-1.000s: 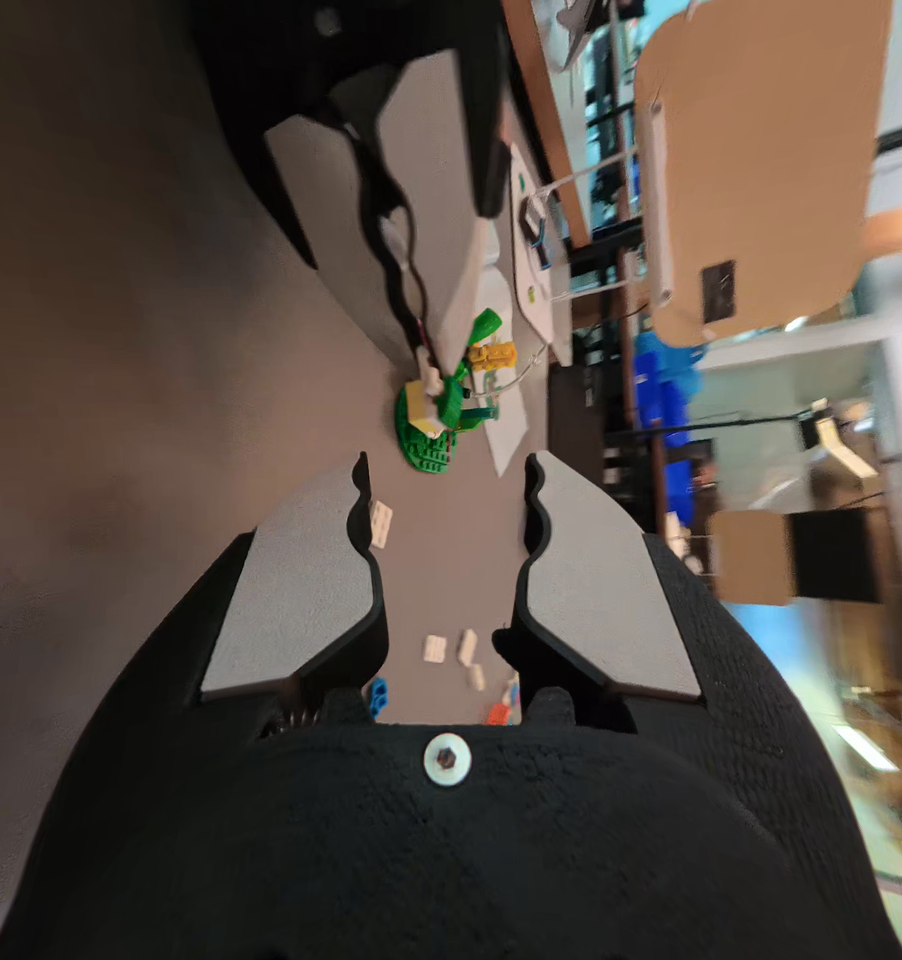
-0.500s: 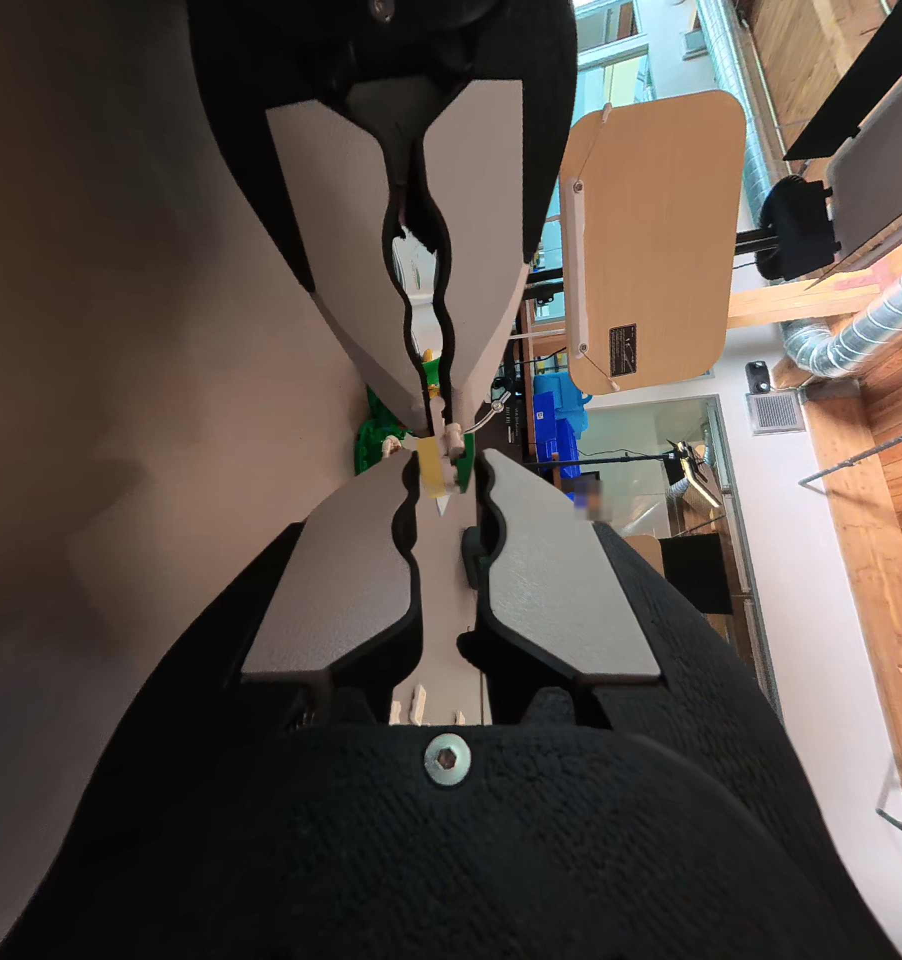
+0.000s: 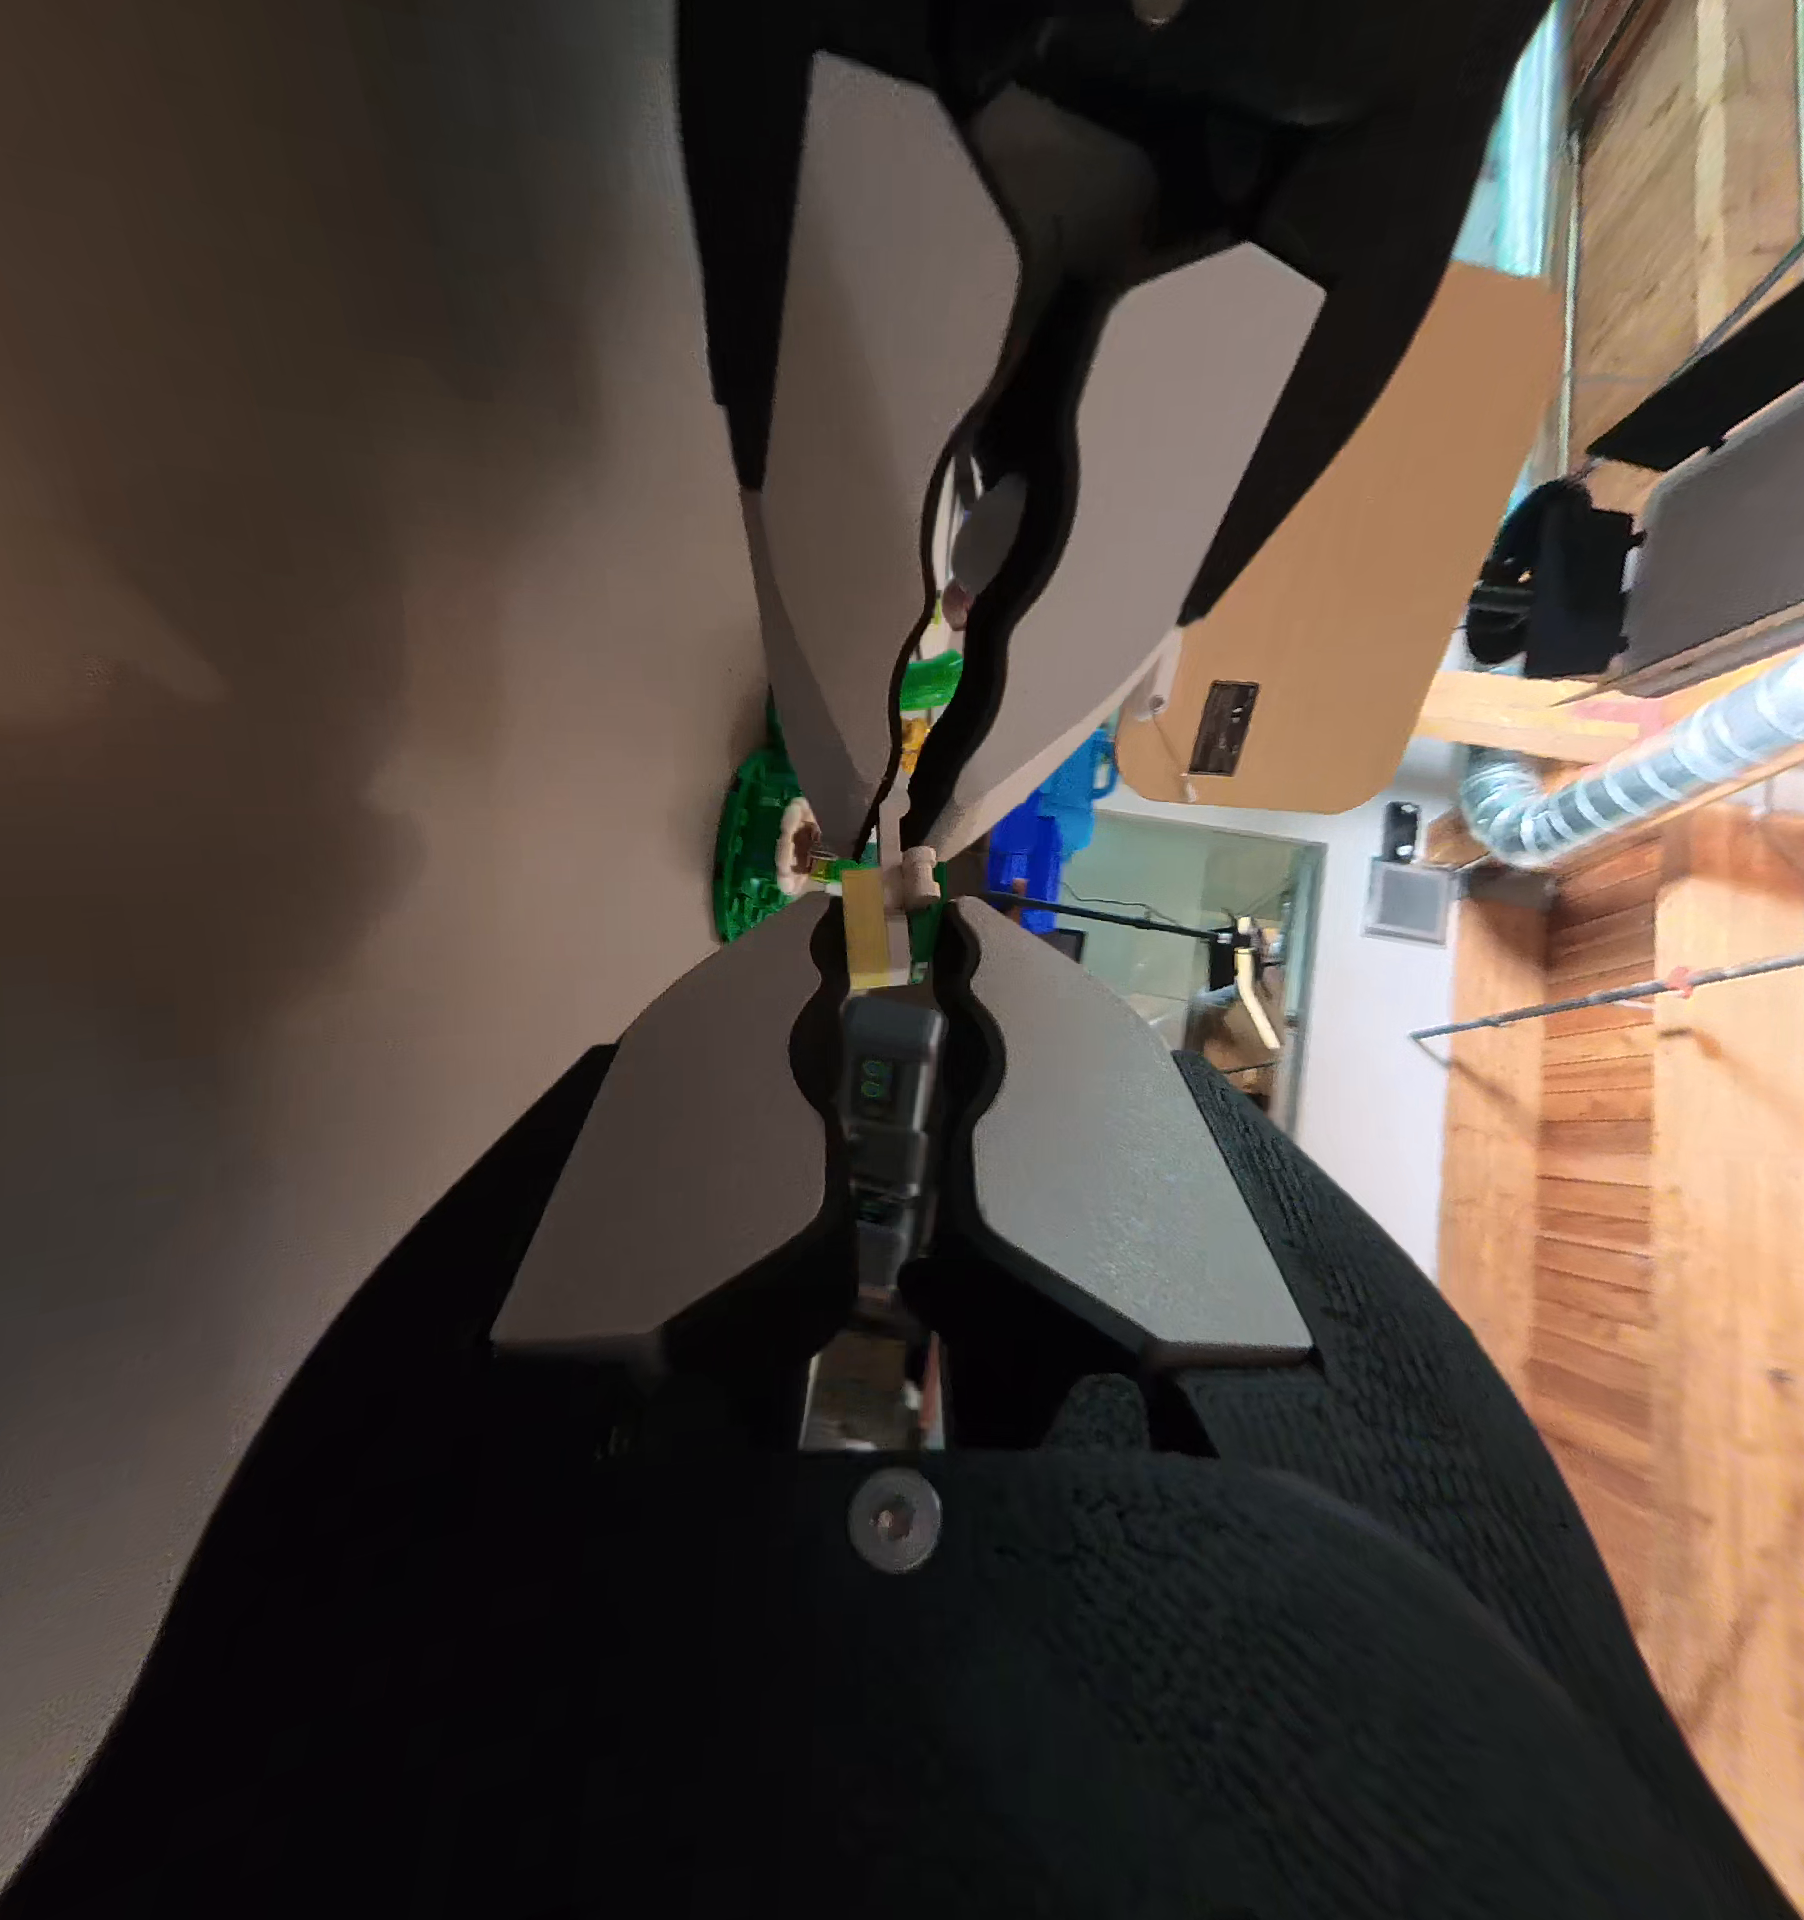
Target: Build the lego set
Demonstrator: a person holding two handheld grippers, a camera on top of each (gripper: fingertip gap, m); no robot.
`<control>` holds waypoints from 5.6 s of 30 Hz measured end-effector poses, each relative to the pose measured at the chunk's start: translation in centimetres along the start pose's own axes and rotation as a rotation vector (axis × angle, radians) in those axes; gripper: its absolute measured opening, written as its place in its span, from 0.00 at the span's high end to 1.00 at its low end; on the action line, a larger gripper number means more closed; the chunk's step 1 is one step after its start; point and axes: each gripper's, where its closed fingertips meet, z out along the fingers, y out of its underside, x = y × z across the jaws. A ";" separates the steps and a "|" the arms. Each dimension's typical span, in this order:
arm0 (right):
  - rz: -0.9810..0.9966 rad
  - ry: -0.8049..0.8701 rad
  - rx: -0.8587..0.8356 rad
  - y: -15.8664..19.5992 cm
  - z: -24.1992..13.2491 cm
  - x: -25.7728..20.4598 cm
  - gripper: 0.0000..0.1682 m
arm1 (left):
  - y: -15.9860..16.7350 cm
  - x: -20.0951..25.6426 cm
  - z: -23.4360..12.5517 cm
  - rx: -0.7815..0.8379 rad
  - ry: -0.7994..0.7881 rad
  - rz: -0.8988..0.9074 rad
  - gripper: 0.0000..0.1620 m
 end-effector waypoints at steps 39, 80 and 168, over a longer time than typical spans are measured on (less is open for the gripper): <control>1.105 -0.072 0.659 -3.2 -3.6 3.6 0.76 | -4.3 -1.6 -2.0 0.470 0.328 -0.818 0.98; 1.113 -0.150 0.716 -3.6 -4.8 3.2 0.87 | -5.1 -0.8 -2.9 0.533 0.415 -0.829 0.98; 1.232 0.258 0.309 5.9 -2.6 4.3 0.96 | 0.7 -4.5 -1.2 0.130 -0.215 -0.356 0.98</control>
